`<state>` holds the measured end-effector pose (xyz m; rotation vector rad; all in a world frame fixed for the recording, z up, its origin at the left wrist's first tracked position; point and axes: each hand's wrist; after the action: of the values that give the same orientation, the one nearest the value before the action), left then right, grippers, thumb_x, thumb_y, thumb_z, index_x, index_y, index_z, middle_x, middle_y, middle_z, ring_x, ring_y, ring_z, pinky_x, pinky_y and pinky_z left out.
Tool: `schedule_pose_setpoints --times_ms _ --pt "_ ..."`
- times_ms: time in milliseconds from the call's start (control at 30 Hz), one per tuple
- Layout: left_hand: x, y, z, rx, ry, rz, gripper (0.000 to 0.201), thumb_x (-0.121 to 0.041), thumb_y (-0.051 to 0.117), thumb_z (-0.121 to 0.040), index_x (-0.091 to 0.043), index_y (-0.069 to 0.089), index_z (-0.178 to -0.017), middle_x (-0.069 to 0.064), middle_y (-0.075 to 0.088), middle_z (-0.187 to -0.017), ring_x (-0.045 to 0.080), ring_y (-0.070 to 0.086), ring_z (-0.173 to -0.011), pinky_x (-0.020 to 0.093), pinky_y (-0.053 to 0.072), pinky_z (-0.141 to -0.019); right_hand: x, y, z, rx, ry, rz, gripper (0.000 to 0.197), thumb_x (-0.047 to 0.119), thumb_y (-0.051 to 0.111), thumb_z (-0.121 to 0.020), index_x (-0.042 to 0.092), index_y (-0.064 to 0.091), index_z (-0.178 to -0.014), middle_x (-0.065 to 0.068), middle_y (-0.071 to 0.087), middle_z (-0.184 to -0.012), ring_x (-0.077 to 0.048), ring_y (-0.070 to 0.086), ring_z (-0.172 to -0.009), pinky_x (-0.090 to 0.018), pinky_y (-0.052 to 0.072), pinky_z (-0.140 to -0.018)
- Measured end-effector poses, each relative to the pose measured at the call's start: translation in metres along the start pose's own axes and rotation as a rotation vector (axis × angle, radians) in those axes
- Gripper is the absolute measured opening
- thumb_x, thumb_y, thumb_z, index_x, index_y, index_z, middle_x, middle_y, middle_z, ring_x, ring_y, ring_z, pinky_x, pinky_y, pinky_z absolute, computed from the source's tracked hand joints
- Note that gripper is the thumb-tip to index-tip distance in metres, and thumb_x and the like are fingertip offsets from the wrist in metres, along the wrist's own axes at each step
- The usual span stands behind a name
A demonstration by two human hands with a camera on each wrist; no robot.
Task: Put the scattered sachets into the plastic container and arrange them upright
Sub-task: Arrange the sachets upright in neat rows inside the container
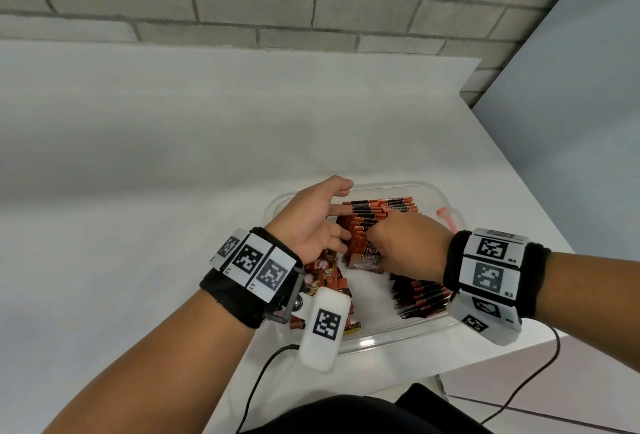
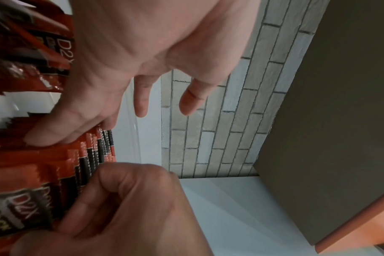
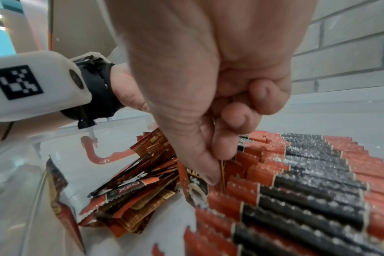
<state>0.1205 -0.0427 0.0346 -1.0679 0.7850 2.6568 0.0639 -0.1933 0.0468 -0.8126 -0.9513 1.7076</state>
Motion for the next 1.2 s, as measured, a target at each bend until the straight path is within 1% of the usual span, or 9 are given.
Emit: schedule_pose_setpoints --times_ms 267,367,633,800,900,967,1033,1100,1200 --pt "0.001 -0.002 0.001 0.019 -0.010 -0.012 0.027 -0.033 0.051 -0.095 -0.014 0.051 -0.115 0.019 0.051 -0.128 0.056 0.048 -0.116 0.063 0.037 -0.101 -0.005 0.003 -0.002 0.025 -0.017 0.032 0.007 0.018 0.057 -0.087 0.012 0.057 -0.084 0.001 0.046 -0.069 -0.021 0.050 -0.064 -0.021 0.030 -0.046" --pt "0.002 -0.002 0.003 0.031 -0.013 -0.012 0.028 -0.033 0.051 -0.095 -0.014 0.051 -0.115 0.019 0.051 -0.127 0.052 0.052 -0.108 0.062 0.039 -0.099 -0.006 0.004 -0.002 0.007 -0.011 0.010 0.013 0.023 0.062 -0.086 0.017 0.052 -0.080 0.007 0.038 -0.063 -0.020 0.051 -0.065 -0.021 0.029 -0.046" --pt "0.001 0.001 0.008 0.029 -0.020 -0.003 0.030 -0.033 0.050 -0.095 -0.014 0.050 -0.118 0.019 0.049 -0.131 0.055 0.043 -0.123 0.061 0.039 -0.100 -0.006 0.003 0.001 -0.008 0.027 -0.013 0.022 0.025 0.065 -0.084 0.018 0.045 -0.077 0.007 0.040 -0.064 -0.019 0.052 -0.065 -0.020 0.029 -0.046" --pt "-0.004 -0.002 0.016 0.056 0.030 -0.020 0.030 -0.032 0.051 -0.095 -0.013 0.052 -0.117 0.018 0.054 -0.125 0.047 0.054 -0.113 0.054 0.047 -0.092 -0.003 -0.006 0.009 -0.033 0.054 -0.057 0.028 0.033 0.064 -0.084 0.020 0.043 -0.072 0.007 0.045 -0.065 -0.015 0.049 -0.060 -0.023 0.038 -0.050" --pt "-0.015 -0.019 0.027 0.064 0.149 0.021 0.027 -0.028 0.051 -0.095 -0.011 0.055 -0.116 0.015 0.063 -0.111 0.034 0.068 -0.093 0.040 0.057 -0.074 0.002 -0.019 0.018 -0.102 0.111 -0.208 0.023 0.037 0.061 -0.086 0.016 0.054 -0.080 0.007 0.053 -0.067 -0.008 0.046 -0.057 -0.024 0.038 -0.051" --pt "-0.023 -0.040 0.037 -0.002 0.230 0.031 0.028 -0.029 0.052 -0.094 -0.011 0.057 -0.115 0.010 0.066 -0.098 0.021 0.067 -0.071 0.027 0.053 -0.054 0.007 -0.024 0.025 -0.170 0.127 -0.428 0.020 0.037 0.064 -0.086 0.017 0.060 -0.081 0.009 0.057 -0.067 -0.005 0.051 -0.059 -0.020 0.038 -0.053" --pt "-0.023 -0.067 0.043 -0.147 0.288 -0.051 0.024 -0.029 0.054 -0.094 -0.015 0.060 -0.112 0.005 0.061 -0.081 0.012 0.050 -0.051 0.019 0.035 -0.039 0.017 -0.024 0.029 -0.160 0.135 -0.609 0.018 0.036 0.066 -0.085 0.018 0.064 -0.085 0.012 0.059 -0.068 -0.003 0.053 -0.061 -0.018 0.040 -0.056" --pt "-0.018 -0.091 0.045 -0.306 0.320 -0.235 0.016 -0.029 0.057 -0.093 -0.018 0.062 -0.105 0.003 0.052 -0.075 0.010 0.036 -0.046 0.018 0.023 -0.037 0.028 -0.018 0.030 -0.055 0.142 -0.662 0.020 0.035 0.066 -0.086 0.017 0.067 -0.093 0.011 0.061 -0.074 -0.004 0.055 -0.065 -0.018 0.042 -0.059" --pt "-0.002 -0.108 0.044 -0.389 0.296 -0.454 0.016 -0.032 0.059 -0.093 -0.024 0.062 -0.106 0.004 0.055 -0.086 0.014 0.042 -0.057 0.021 0.030 -0.041 0.043 -0.007 0.023 0.059 0.166 -0.668 0.039 0.034 0.062 -0.089 0.001 0.062 -0.110 -0.012 0.070 -0.094 -0.024 0.067 -0.076 -0.035 0.054 -0.069"
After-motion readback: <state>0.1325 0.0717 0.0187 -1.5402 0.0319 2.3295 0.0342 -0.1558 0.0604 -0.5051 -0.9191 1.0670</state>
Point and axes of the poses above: each hand's wrist, its own z-axis away from the middle knuckle, its own y-axis out of the palm, x = y × z
